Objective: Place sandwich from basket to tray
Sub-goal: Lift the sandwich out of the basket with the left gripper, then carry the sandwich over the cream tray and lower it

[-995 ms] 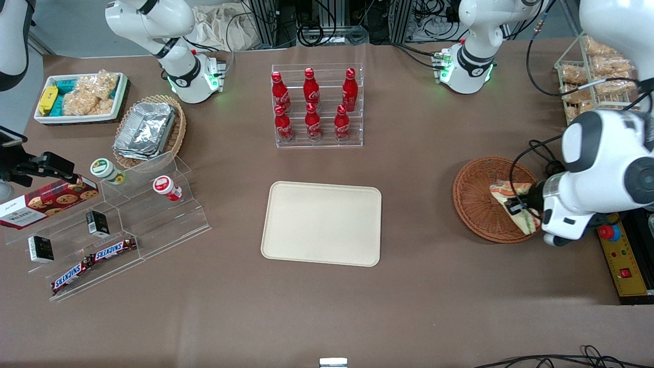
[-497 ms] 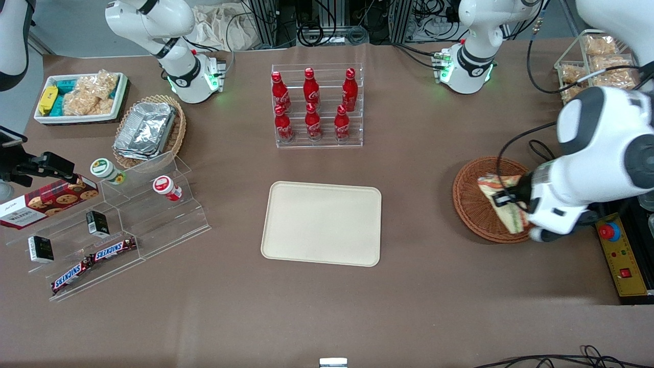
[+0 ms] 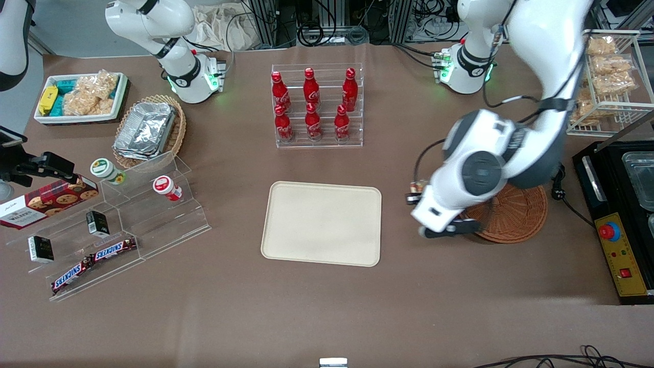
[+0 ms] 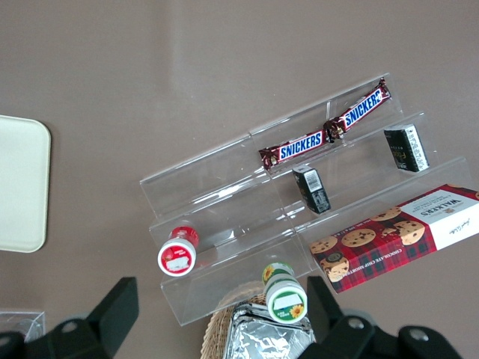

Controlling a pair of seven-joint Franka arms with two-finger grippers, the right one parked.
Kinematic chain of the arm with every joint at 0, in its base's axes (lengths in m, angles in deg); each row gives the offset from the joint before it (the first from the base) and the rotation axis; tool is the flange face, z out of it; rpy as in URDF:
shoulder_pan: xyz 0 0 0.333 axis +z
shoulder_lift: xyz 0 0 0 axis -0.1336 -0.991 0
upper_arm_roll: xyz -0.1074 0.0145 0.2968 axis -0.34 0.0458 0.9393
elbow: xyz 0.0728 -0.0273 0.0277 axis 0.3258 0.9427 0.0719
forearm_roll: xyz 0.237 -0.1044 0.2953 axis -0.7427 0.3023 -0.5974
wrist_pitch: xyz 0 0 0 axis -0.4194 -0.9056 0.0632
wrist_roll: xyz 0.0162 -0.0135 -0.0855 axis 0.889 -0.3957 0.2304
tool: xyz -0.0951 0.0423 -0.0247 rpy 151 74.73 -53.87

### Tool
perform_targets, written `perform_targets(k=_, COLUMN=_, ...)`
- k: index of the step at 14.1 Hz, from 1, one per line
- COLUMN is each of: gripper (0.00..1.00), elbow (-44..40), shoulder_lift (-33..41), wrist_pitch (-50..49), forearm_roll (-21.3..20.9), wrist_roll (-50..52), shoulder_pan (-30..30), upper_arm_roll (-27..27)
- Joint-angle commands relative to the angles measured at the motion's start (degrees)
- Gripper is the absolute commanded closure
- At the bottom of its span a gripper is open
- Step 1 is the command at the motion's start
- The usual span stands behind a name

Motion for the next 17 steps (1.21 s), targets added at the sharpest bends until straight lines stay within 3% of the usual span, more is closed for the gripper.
perform_targets(k=1, gripper=0.76, elbow=-1.62, shoulder_lift=-3.94, wrist_pitch=3.53, forearm_roll=-2.02, wrist_roll=1.84, shoulder_pan=-3.21, upper_arm_roll=0.14)
perform_targets(k=6, gripper=0.76, elbow=-1.62, shoulder_lift=-9.92, wrist_pitch=12.92, forearm_roll=-5.8, wrist_roll=2.64, shoulder_pan=-8.57, upper_arm_roll=0.23)
perform_targets(k=17, gripper=0.75, elbow=-0.92, shoulder_lift=-18.1, wrist_pitch=24.55, forearm_roll=-8.08, wrist_roll=2.29, shoulder_pan=-10.51, upper_arm_roll=0.4)
